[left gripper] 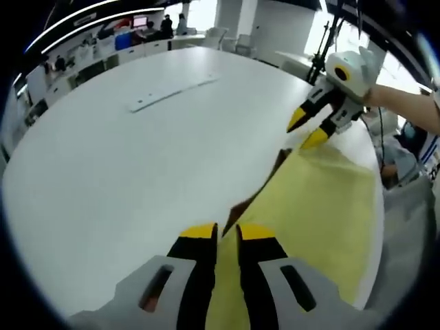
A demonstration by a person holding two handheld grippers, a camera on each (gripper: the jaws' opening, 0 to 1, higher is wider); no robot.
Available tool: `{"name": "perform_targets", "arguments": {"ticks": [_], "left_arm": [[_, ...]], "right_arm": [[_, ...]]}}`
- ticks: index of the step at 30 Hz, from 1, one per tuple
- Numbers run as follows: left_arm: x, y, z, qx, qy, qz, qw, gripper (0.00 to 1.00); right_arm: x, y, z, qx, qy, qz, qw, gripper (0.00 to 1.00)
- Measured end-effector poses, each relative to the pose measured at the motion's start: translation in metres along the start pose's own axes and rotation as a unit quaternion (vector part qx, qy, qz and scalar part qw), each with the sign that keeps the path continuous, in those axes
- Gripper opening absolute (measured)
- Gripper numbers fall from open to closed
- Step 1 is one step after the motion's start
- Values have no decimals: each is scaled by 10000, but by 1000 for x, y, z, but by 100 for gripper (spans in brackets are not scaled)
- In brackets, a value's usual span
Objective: Fold the garment on the visible template until the final outline fits inside the template.
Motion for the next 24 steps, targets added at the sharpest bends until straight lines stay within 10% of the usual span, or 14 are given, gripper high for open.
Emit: {"name": "perform_targets", "arguments": {"ticks": [24], "left_arm": [[44,28,38,223,-257,28,9994,34]], "right_arm": [[47,-3,-33,-786,-18,226,9967,34]]}}
Point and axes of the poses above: the point that each gripper's makers call its tool centre point, and the gripper's own axes: x roughly backward along the fingers, z roughly to its right, y roughly out of its underside, the point moved 7 cm from there along x, roughly backward along the fingers, and after that the axes turned 12 degrees about y, right-handed, at the moved point
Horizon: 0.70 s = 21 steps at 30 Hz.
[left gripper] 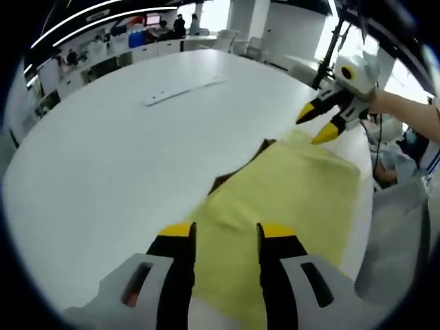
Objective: Fold the garment on the visible template until the final outline fits inside the template.
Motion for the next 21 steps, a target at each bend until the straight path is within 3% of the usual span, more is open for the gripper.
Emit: {"name": "perform_targets", "arguments": {"ticks": [21], "left_arm": [[37,25,30,188,-64,90,9998,50]], "right_arm": [[43,18,-29,-348,104,-79,9993,52]]}}
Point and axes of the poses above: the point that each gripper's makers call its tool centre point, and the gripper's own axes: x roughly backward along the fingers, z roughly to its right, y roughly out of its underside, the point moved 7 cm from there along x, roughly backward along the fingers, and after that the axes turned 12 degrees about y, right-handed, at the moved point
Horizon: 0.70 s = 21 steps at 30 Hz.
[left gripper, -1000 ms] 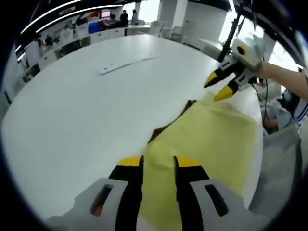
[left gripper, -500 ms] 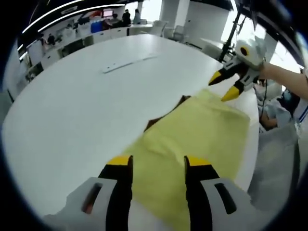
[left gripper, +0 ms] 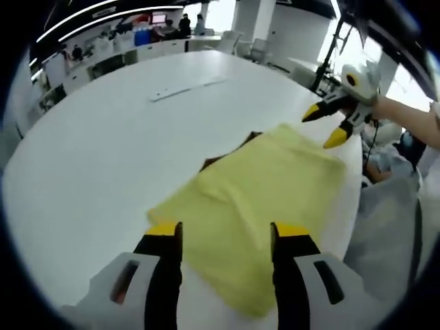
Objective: Fold the garment on the visible template until the final outline fits inside the template.
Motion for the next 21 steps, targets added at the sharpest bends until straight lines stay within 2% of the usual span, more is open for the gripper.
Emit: {"name": "perform_targets", "arguments": {"ticks": [14,21], "left_arm": [[27,26,26,250,23,175,9995,58],[41,37,38,390,-21,365,9986,64]], "right_arm": [[38,19,-18,-351,134,-52,9993,62],[57,28,-26,-530,184,3,9984,65]]}}
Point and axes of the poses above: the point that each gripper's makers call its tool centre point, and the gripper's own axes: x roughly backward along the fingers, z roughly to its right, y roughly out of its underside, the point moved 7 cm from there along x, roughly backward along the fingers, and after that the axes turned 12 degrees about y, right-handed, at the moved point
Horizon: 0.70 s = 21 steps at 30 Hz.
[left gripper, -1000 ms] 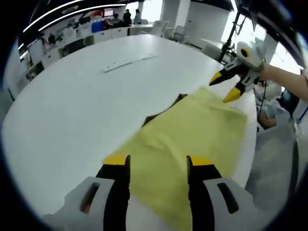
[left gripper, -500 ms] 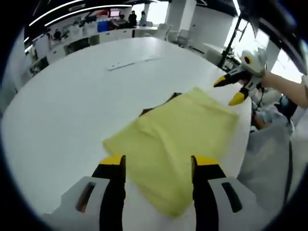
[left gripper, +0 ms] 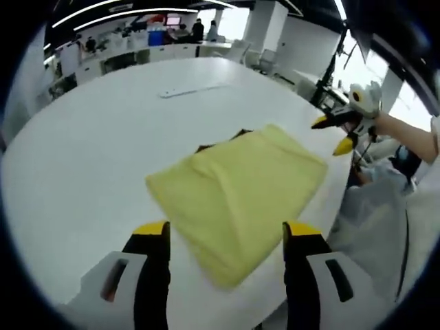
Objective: Fold the garment on the visible template until the final outline fits inside the template.
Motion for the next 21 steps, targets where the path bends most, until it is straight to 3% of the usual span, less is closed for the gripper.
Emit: {"name": "perform_targets", "arguments": {"ticks": [21], "left_arm": [[28,50,34,112,44,-122,9999,79]], "right_arm": [[45,41,-17,-378,186,-46,9991,68]]}}
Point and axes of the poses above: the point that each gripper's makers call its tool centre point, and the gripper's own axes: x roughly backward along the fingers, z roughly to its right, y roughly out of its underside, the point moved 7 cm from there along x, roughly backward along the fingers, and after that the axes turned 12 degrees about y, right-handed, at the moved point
